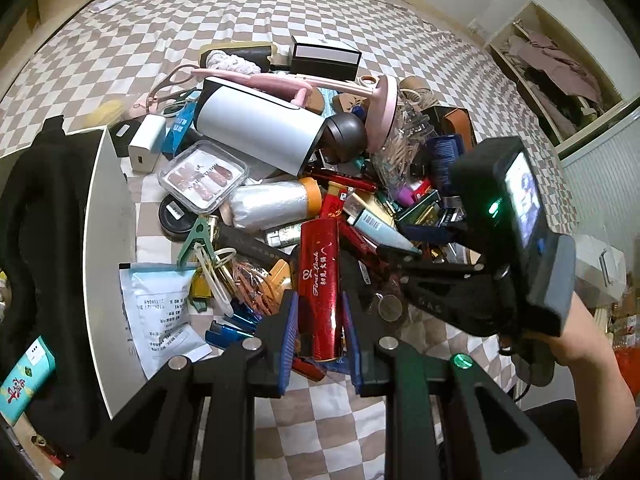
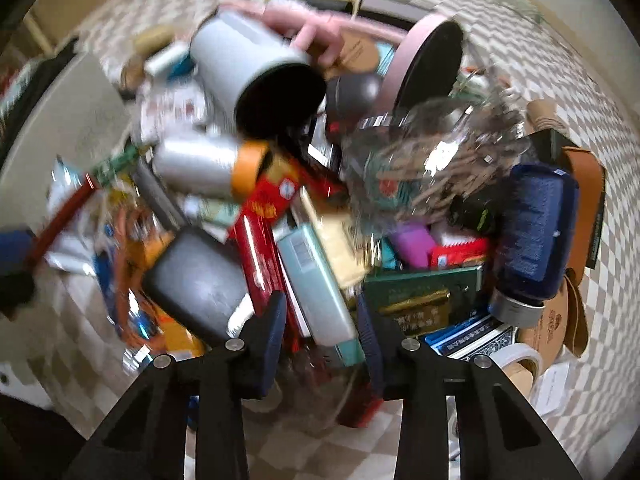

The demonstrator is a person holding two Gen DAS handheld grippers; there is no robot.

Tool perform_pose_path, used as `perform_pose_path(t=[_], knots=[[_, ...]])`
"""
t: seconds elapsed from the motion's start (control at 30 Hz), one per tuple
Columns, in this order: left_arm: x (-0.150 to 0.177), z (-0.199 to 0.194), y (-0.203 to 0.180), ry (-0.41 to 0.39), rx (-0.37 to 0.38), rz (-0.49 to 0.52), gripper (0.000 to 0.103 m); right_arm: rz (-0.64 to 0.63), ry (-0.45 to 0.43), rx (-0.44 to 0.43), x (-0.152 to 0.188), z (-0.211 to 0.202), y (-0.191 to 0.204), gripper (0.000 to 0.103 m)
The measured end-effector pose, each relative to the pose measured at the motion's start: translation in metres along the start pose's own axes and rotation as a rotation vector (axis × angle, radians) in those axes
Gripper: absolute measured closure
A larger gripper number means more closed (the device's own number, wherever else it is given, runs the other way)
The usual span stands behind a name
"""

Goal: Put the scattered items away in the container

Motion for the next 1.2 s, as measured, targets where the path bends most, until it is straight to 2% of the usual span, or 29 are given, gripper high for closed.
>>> perform_pose_path(t=[0.1, 0.17, 0.23, 0.3, 0.83, 1.1, 1.17, 1.2], knots=[[0.000, 0.000, 0.000, 0.000, 0.002, 0.000, 0.081, -0.032, 0.018, 0.034, 0.005, 0.009, -0.001, 0.066], [0.000, 0.000, 0.000, -0.002, 0.005, 0.000, 0.081, -0.008, 0.019, 0.026, 0.004, 0.010, -0.001, 0.067], [0.000, 0.000, 0.000, -0.005, 0.007, 0.001, 0.081, 0.023, 0.011, 0.004, 0.001, 0.006, -0.002, 0.070], [-0.001, 0.000, 0.000, -0.006, 0.009, 0.001, 0.081, 0.047, -0.003, -0.027, -0.001, -0.001, -0.002, 0.078], [-0.002, -0.012, 0.001, -0.029, 0.004, -0.002, 0.081, 0.202, -0.083, -0.190, 0.002, -0.053, -0.016, 0.078], [-0.003, -0.024, 0.003, -0.060, 0.005, -0.014, 0.081, 0.274, -0.157, -0.288, -0.020, -0.086, -0.011, 0.078], [-0.003, -0.025, 0.003, -0.061, 0.004, -0.014, 0.090, 0.280, -0.164, -0.314, -0.020, -0.092, -0.008, 0.078], [-0.002, -0.026, 0.003, -0.061, 0.002, -0.015, 0.091, 0.283, -0.168, -0.328, -0.020, -0.095, -0.006, 0.078]])
Point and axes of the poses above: each gripper's, at about its wrist camera, not at the fingertips, and z roughly the way its jaws point, y to its left, x to its underside, the point moved 10 cm from there along z, roughly the way its jaws point, and after that the axes turned 8 degrees about z, right-handed, at the moved point
